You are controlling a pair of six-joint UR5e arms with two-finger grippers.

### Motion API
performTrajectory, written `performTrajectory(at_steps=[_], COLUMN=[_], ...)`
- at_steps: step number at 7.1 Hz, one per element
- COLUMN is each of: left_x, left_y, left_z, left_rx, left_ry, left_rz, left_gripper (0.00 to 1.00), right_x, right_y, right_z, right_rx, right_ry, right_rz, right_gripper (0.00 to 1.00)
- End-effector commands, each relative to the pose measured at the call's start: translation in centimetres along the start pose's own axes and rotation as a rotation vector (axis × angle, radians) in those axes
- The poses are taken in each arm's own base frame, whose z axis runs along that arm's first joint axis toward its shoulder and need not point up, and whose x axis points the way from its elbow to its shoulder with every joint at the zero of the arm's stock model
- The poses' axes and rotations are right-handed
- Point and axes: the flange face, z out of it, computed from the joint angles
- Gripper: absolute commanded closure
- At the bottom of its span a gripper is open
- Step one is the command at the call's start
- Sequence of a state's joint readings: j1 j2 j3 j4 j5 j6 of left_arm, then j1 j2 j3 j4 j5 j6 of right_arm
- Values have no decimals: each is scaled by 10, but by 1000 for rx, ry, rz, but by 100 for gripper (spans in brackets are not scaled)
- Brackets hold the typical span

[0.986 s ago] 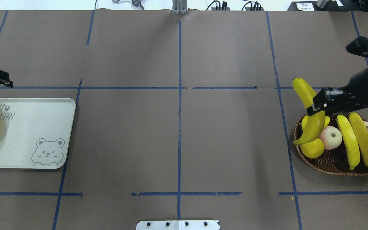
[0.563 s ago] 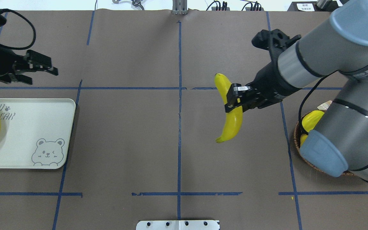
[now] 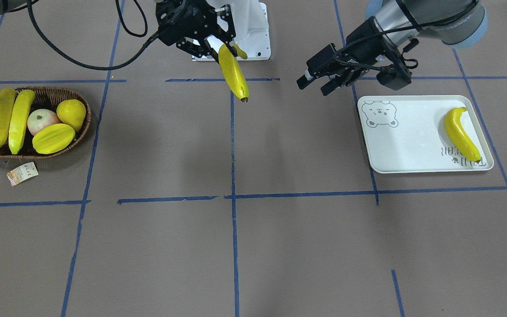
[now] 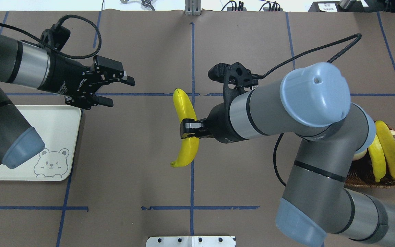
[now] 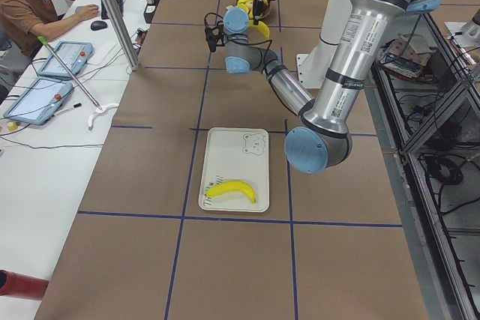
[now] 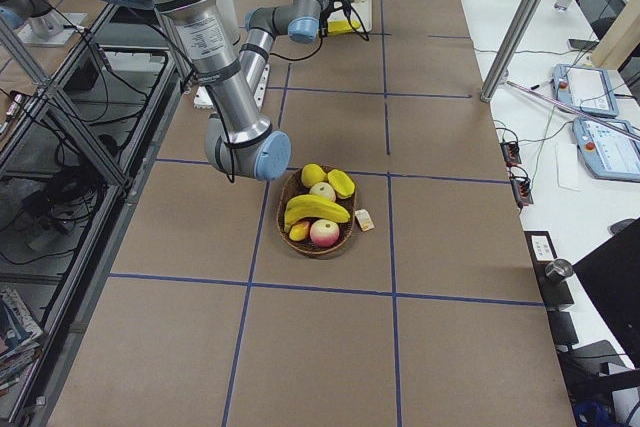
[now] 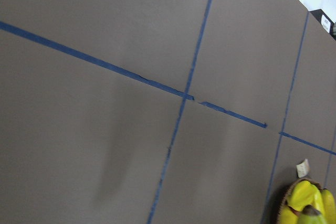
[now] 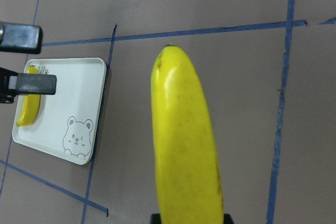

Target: Transfer all bananas from basket to plate

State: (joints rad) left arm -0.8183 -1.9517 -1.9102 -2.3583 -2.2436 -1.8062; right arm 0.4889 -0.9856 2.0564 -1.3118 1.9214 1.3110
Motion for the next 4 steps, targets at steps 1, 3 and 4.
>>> performTrajectory(at_steps=[1, 3, 4], left_x=[18, 29, 31], left_y=[21, 44, 55], left_z=[17, 39, 51], left_rx=[-37, -86, -83], left_ry=[41, 50, 58], left_rz=[-2, 14, 18], left_gripper=[0, 0, 1], right_x=[-15, -22, -22], right_y=[7, 6, 7], right_z=[11, 10, 10], right_rx=[0, 1, 0], right_ry=[-16, -27, -28], right_rz=[-6, -10, -10], right_gripper=[99, 99, 99])
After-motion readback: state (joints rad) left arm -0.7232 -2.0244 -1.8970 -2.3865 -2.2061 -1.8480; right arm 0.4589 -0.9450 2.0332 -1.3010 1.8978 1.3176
